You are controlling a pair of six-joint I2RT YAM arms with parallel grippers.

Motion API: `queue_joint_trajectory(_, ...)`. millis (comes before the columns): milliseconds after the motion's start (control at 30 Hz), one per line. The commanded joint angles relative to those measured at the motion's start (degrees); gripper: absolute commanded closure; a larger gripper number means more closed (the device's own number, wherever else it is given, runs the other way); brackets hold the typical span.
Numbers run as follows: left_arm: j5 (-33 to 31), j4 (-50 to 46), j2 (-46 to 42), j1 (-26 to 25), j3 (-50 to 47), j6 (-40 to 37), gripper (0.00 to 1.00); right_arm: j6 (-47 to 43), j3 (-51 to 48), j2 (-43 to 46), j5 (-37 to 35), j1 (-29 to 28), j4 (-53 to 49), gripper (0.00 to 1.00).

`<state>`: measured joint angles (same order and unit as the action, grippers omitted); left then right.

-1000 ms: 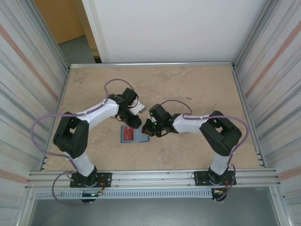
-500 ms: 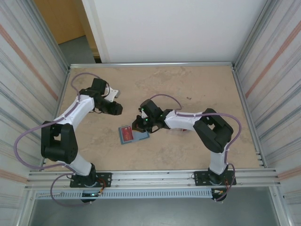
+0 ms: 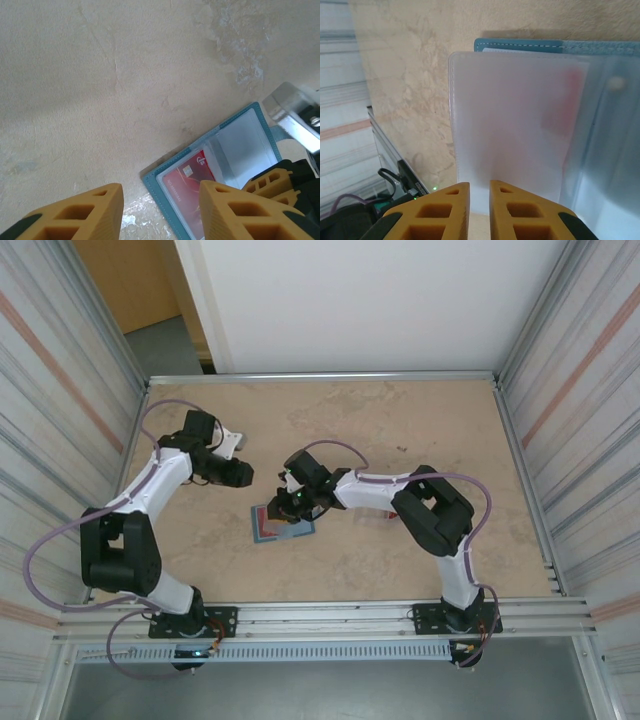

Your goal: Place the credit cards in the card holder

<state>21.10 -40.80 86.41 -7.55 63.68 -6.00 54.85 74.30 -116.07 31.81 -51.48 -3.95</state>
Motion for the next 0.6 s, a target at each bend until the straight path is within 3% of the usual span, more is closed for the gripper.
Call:
queue_joint_trajectory(0, 0.69, -1.39, -2.86, 0.16, -1.7, -2.16, 0.56, -2.16, 2.92, -2.44, 2.58, -0.85, -2.15, 0.82)
queue_joint_trajectory(200, 1.56, -2.54, -4.23, 0.26, -2.93, -3.61, 0.56, -2.34, 4.32, -5.32, 3.58, -0.67, -1.77, 0.81)
queue_joint_trajectory(433, 2.61, -3.02, -2.56, -1.97, -4.42, -6.88, 0.7, -1.32, 4.98, -8.9, 4.18, 0.21, -2.38, 0.83)
queue_joint_trajectory(567, 1.23, -2.82, -0.22, -5.06, -4.47, -8.94, 0.76, -1.95, 3.74, -5.56, 3.42, 0.41, -2.76, 0.87)
